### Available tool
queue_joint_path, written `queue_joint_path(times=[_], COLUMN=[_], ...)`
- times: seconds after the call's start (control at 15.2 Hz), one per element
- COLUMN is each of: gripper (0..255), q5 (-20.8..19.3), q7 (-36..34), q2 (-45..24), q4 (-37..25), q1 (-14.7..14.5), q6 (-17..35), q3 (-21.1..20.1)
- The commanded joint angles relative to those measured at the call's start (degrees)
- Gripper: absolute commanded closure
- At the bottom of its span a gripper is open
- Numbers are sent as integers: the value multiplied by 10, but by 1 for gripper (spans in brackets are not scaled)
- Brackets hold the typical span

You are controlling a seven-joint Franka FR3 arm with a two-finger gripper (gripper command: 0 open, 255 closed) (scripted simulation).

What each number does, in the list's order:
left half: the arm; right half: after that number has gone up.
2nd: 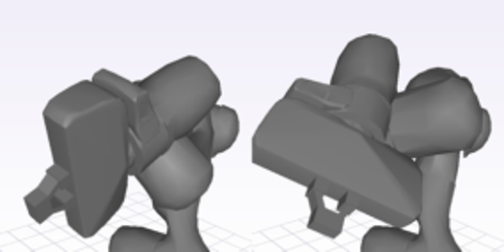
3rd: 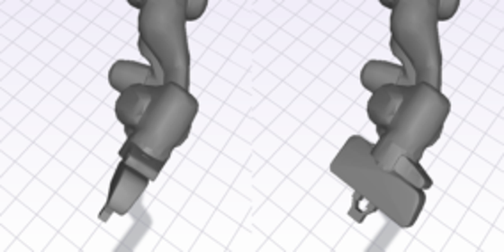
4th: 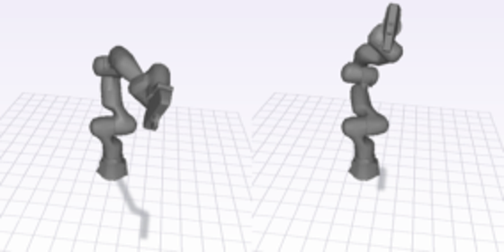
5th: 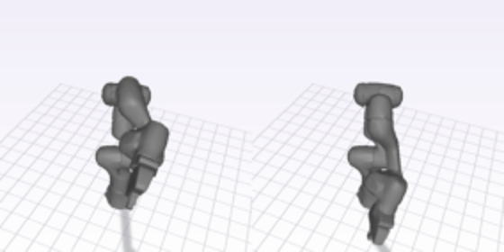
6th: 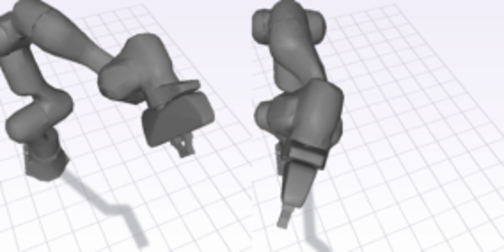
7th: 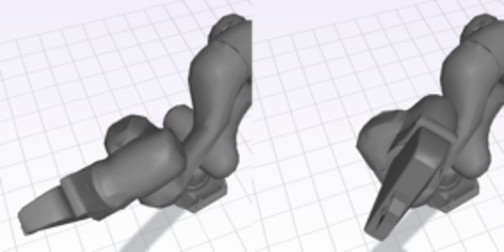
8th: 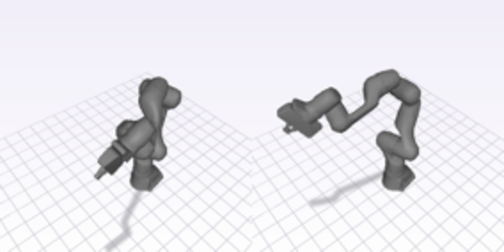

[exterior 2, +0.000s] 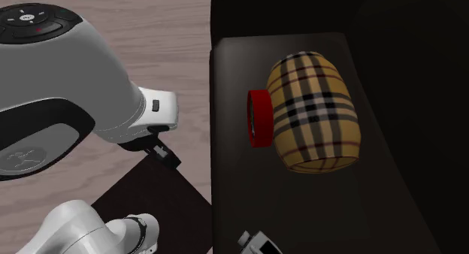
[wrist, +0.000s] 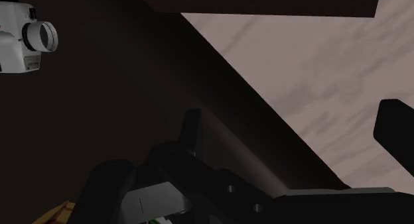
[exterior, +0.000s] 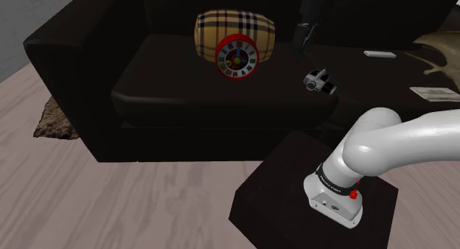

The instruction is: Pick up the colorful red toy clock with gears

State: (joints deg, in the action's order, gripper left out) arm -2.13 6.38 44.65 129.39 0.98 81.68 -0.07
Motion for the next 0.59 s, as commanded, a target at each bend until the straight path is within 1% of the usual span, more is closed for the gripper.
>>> queue_joint_path(times=[0.0,0.26,0.53], gripper=[0,0,0], q5=[0,-21,-33], q7=[0,62,122], q2=[0,-82,-168], q4=[0,-48,-108], q1=[0,-7,-15], q6=[0,34,59], q3=[0,29,53])
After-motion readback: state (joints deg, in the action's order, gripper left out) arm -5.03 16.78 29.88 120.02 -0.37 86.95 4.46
